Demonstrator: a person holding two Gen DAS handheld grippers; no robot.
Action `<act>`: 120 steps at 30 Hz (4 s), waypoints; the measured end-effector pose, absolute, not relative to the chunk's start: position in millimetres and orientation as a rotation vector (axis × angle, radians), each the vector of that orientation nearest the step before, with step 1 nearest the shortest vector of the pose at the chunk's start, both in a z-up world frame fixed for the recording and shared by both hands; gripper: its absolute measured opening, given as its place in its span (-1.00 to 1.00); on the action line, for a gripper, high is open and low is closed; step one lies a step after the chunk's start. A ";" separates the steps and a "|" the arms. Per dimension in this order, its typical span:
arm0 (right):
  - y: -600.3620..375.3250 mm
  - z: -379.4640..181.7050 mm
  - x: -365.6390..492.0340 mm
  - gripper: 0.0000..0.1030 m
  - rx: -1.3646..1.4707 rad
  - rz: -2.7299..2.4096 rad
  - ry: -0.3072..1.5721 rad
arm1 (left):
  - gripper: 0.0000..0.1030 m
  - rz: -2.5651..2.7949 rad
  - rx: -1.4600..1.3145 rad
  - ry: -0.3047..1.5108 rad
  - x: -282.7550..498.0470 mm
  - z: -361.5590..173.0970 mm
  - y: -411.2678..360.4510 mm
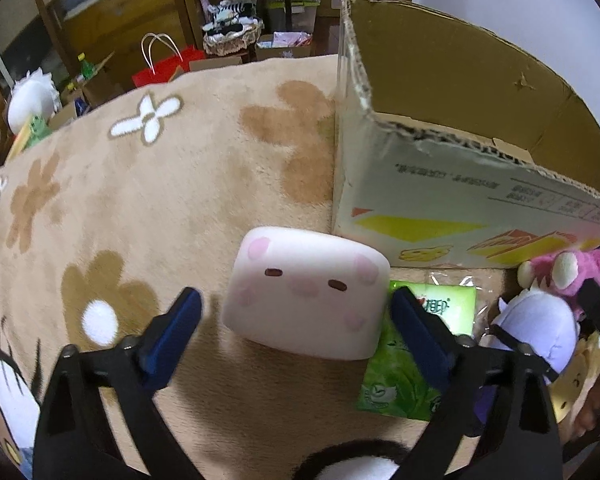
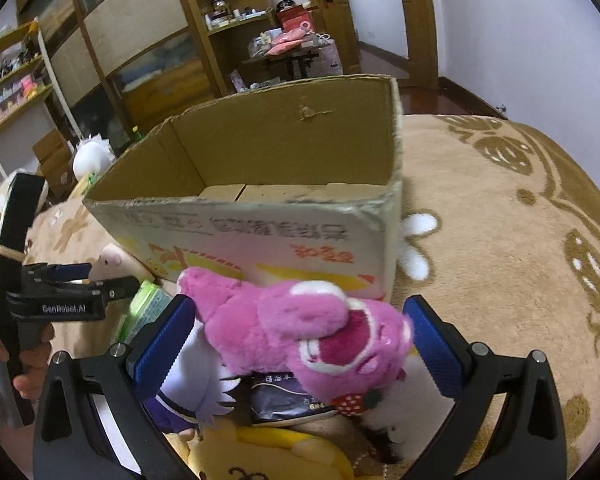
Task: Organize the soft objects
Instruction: 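Reach the left tool to the pink pig roll while the right tool reaches the pink bear, then close the left tool on the pig roll while the right tool grips the pink bear, then lift both items over the box and open both tools to drop them in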
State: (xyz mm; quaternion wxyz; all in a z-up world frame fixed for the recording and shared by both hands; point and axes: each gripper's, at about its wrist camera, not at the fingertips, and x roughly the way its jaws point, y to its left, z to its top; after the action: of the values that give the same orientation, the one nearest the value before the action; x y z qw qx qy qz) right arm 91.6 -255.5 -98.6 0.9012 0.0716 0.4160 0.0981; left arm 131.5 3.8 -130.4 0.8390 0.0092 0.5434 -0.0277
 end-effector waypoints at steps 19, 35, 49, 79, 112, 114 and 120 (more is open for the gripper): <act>-243.2 -104.9 96.2 1.00 0.132 0.144 0.891 | -0.10 -0.082 0.043 1.132 118.3 -123.0 -4.3; -252.8 -98.3 82.4 0.83 0.162 0.146 0.862 | -0.15 -0.067 0.059 1.032 99.8 -98.7 -0.6; -258.0 -58.5 50.5 0.83 0.165 0.128 0.712 | -0.16 -0.095 0.076 0.900 66.2 -64.7 -2.1; -258.6 25.1 26.6 0.83 0.082 0.097 0.316 | -0.13 -0.122 0.116 0.417 48.8 10.0 -21.0; -259.2 -8.8 94.8 0.84 0.083 0.132 0.446 | -0.05 -0.182 0.134 0.529 107.8 -22.3 -47.8; -259.7 -9.0 100.2 0.84 0.084 0.137 0.451 | -0.04 -0.189 0.135 0.537 110.0 -23.9 -49.1; -259.8 -10.3 108.5 0.86 0.080 0.154 0.446 | 0.00 -0.210 0.131 0.563 115.7 -26.8 -53.9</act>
State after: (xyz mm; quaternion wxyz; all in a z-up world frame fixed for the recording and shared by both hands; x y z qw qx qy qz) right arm 108.5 -259.8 -10.3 0.9715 0.0396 0.2211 0.0765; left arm 115.7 -53.9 -26.8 0.9531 0.0642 0.2769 -0.1036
